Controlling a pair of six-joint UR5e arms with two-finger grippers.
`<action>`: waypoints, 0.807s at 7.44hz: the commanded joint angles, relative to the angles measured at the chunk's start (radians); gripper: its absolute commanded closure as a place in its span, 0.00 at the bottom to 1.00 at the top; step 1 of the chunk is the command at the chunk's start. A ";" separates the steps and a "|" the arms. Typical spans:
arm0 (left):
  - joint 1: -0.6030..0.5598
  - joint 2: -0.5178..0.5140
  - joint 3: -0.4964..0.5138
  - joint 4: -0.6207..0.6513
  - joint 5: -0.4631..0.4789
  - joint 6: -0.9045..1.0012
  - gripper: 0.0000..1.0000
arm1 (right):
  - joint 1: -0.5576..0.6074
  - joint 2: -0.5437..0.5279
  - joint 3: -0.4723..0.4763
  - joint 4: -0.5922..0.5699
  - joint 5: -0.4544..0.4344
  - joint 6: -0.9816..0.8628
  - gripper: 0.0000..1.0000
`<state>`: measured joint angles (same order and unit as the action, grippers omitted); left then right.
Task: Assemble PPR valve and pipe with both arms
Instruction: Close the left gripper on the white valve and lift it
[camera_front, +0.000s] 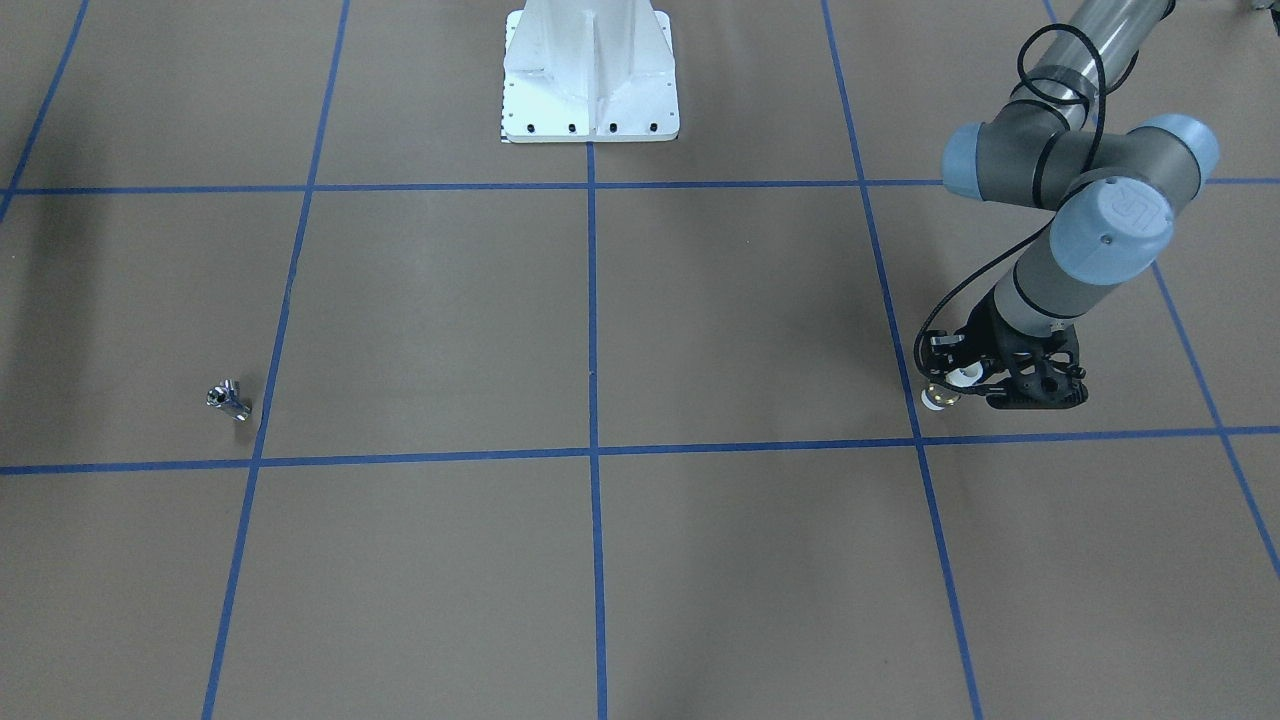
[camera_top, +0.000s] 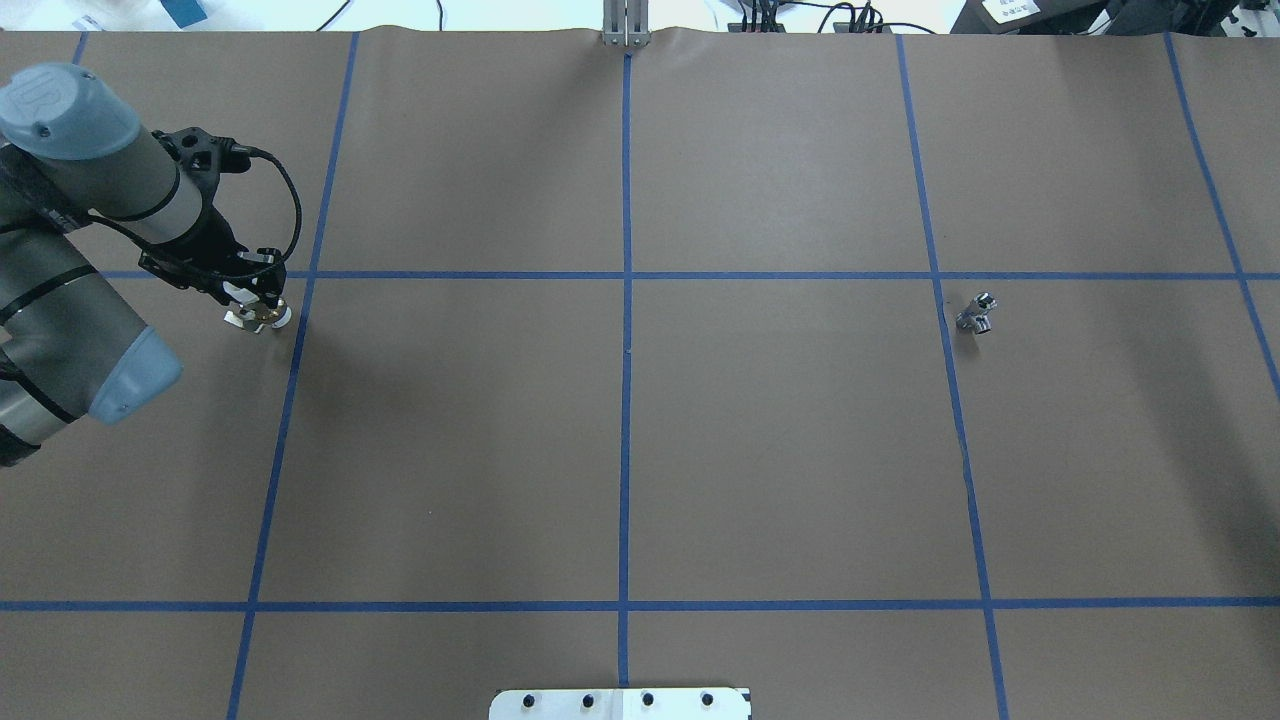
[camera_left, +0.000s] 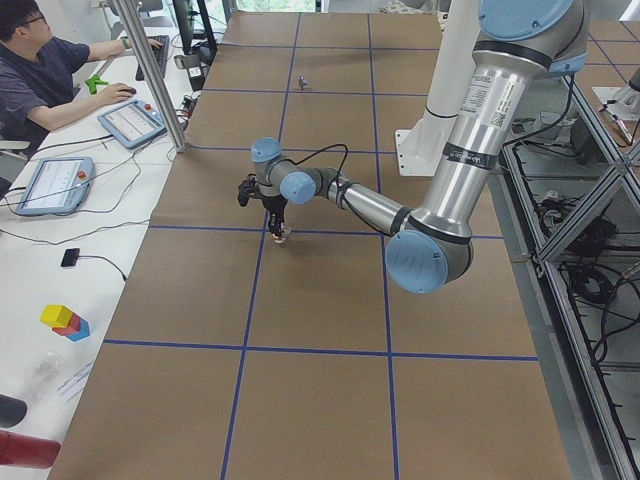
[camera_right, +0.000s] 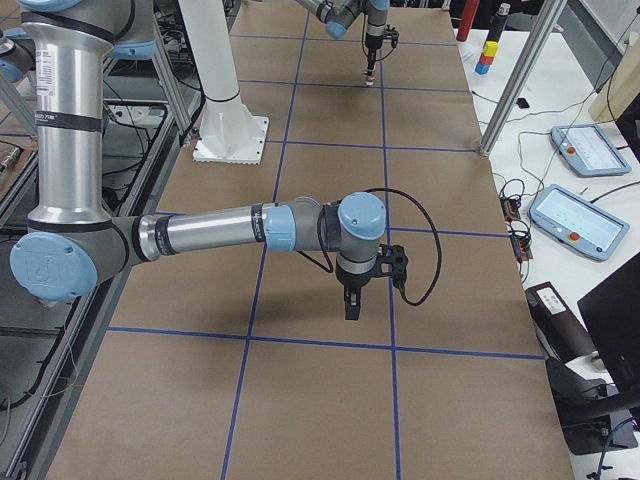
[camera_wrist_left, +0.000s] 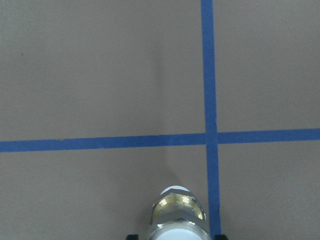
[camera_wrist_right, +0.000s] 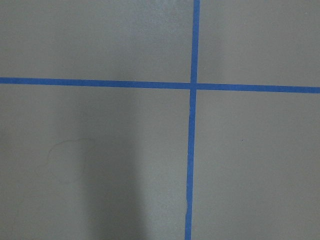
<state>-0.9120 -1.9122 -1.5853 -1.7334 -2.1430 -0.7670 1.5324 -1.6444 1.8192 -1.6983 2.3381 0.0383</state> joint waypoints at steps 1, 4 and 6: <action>-0.001 0.001 0.001 0.000 0.000 0.000 0.66 | 0.000 0.000 -0.001 0.000 0.001 0.000 0.00; -0.048 -0.043 -0.048 0.085 -0.002 -0.015 1.00 | 0.000 0.000 0.005 0.002 0.016 0.000 0.00; -0.050 -0.216 -0.068 0.321 0.000 -0.020 1.00 | 0.000 0.000 0.006 0.005 0.010 -0.003 0.00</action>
<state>-0.9592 -2.0264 -1.6408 -1.5499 -2.1436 -0.7837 1.5324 -1.6438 1.8242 -1.6947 2.3503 0.0364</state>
